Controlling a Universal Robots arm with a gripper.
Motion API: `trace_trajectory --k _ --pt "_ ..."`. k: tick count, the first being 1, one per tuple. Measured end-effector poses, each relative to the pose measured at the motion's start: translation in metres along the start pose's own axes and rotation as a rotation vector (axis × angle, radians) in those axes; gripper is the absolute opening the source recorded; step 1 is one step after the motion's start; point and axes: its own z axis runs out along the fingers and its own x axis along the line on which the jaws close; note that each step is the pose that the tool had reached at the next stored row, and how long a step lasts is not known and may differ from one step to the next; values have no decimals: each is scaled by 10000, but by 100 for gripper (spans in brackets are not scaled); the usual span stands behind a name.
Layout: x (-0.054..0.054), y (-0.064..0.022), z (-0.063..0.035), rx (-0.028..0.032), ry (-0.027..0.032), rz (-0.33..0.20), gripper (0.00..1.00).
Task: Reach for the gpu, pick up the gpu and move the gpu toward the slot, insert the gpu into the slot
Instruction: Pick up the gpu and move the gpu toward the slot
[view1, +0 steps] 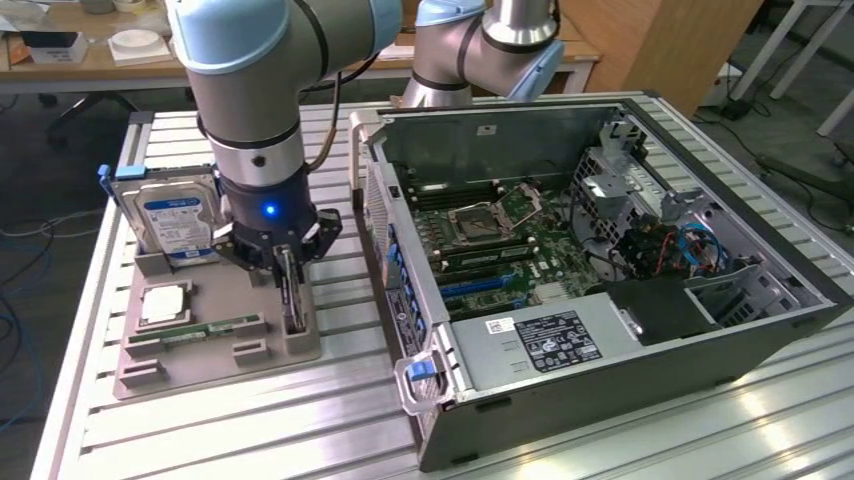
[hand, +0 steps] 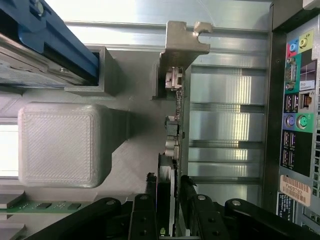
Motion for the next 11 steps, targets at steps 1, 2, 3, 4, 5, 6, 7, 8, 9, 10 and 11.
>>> trace_trajectory --k 1,2,3,4,5,6,7,8,9,10,11 --pt "0 0 -1 1 1 0 33" --pt "0 0 0 0 0 0 33" --pt "0 0 0 0 0 0 31" --pt "0 0 -1 1 2 0 31" --pt "0 0 -1 1 2 0 31" --pt "0 0 -1 1 1 0 26" --pt "0 0 -1 1 2 0 26" --pt "0 0 -1 1 1 0 26" --pt "0 0 -1 1 1 0 26" --pt "0 0 -1 1 1 0 26" --pt "0 0 0 1 1 0 26"
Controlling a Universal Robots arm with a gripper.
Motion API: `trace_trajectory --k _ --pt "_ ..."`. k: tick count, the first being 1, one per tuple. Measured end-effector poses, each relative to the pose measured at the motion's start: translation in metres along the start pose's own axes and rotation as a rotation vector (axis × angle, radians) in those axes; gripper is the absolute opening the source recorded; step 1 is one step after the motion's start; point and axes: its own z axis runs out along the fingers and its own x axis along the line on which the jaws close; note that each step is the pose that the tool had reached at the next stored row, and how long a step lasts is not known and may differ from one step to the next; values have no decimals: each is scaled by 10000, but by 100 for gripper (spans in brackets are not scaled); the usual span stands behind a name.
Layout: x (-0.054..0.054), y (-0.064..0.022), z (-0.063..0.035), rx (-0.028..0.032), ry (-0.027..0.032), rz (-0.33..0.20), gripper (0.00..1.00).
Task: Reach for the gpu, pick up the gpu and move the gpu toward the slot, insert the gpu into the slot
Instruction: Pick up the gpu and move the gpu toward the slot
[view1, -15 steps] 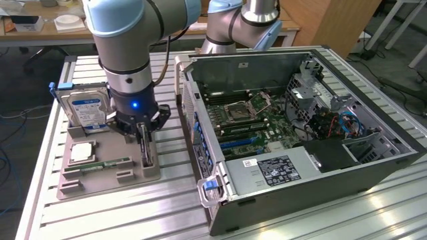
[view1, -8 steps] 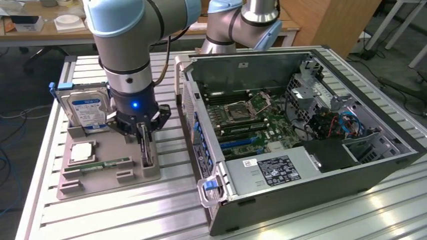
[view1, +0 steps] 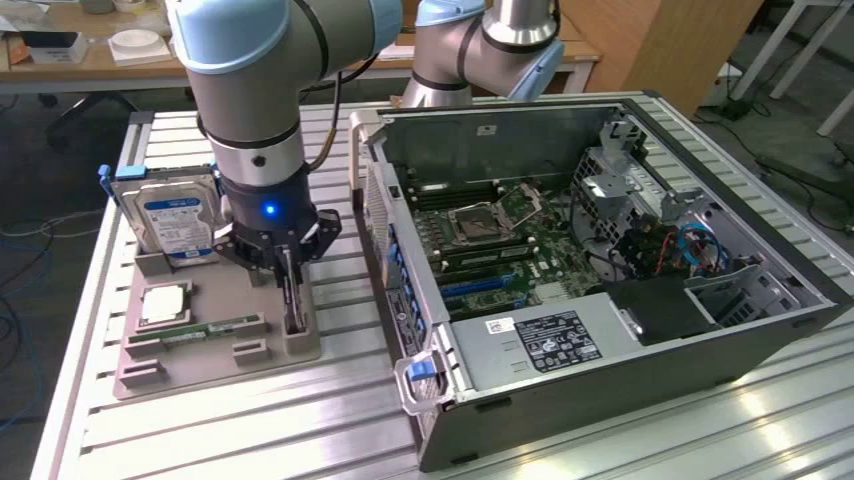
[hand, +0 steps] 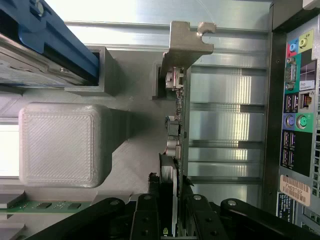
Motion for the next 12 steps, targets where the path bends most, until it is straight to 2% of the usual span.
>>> trace_trajectory --k 6,12 --pt "-1 1 -19 -4 -4 0 26" --pt "-6 10 -289 0 -1 0 26"
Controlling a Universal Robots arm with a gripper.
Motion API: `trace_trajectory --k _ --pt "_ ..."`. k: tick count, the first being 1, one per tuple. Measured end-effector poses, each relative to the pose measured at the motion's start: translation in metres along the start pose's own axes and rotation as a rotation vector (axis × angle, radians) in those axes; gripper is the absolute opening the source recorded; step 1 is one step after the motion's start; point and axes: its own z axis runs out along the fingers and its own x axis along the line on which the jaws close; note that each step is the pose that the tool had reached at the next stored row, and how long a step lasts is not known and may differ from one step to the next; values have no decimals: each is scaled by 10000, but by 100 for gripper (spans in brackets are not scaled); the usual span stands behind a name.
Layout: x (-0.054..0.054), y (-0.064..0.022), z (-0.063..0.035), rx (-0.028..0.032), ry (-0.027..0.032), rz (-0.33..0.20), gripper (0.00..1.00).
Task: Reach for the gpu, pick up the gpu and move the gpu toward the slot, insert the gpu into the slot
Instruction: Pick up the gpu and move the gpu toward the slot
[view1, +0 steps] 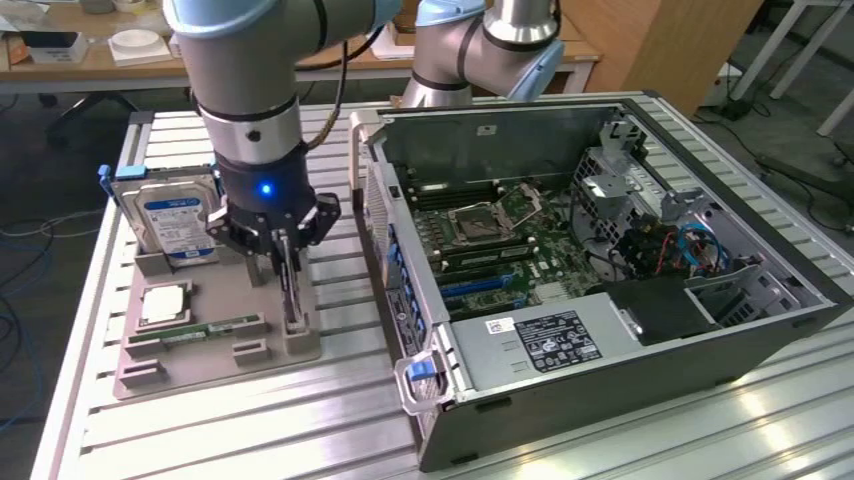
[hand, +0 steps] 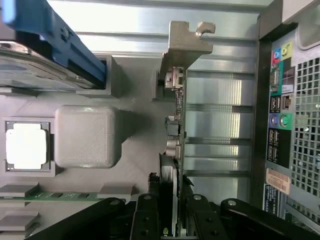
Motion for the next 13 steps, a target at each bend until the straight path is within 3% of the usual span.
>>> trace_trajectory --k 13 --pt "-11 19 -562 1 1 0 26"
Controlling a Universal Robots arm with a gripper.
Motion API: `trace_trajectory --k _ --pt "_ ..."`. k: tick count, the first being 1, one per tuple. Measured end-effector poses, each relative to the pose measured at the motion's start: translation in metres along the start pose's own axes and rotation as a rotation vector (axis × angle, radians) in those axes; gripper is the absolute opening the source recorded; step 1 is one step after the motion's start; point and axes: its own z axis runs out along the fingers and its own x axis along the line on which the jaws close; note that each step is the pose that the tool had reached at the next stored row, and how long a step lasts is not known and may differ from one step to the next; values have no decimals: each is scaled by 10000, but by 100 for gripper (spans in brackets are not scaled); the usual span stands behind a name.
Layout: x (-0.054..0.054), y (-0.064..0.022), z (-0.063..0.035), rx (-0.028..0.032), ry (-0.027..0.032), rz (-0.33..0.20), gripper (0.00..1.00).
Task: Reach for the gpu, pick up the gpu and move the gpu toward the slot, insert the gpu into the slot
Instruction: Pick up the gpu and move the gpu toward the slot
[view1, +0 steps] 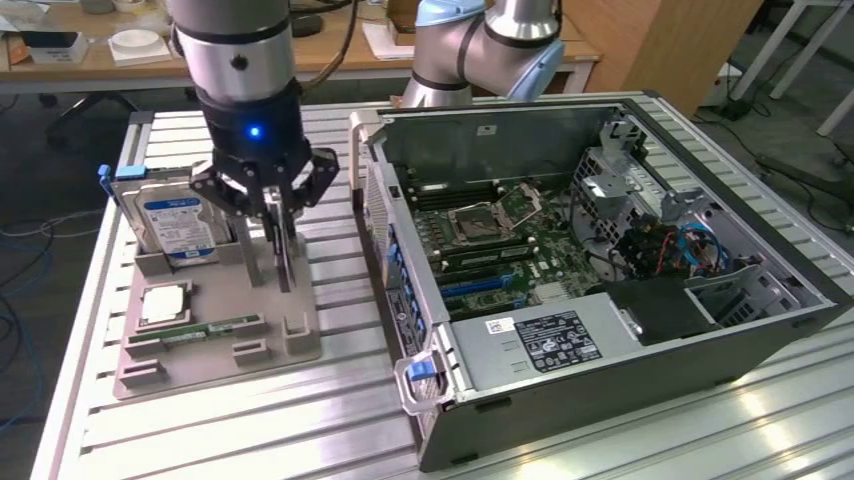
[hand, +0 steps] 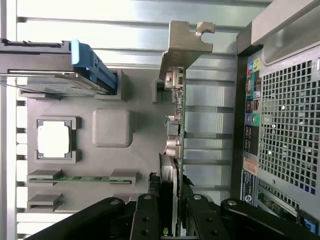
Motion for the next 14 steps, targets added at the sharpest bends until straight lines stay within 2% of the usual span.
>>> trace_trajectory --k 14 --pt "-11 14 -542 -1 -1 0 26"
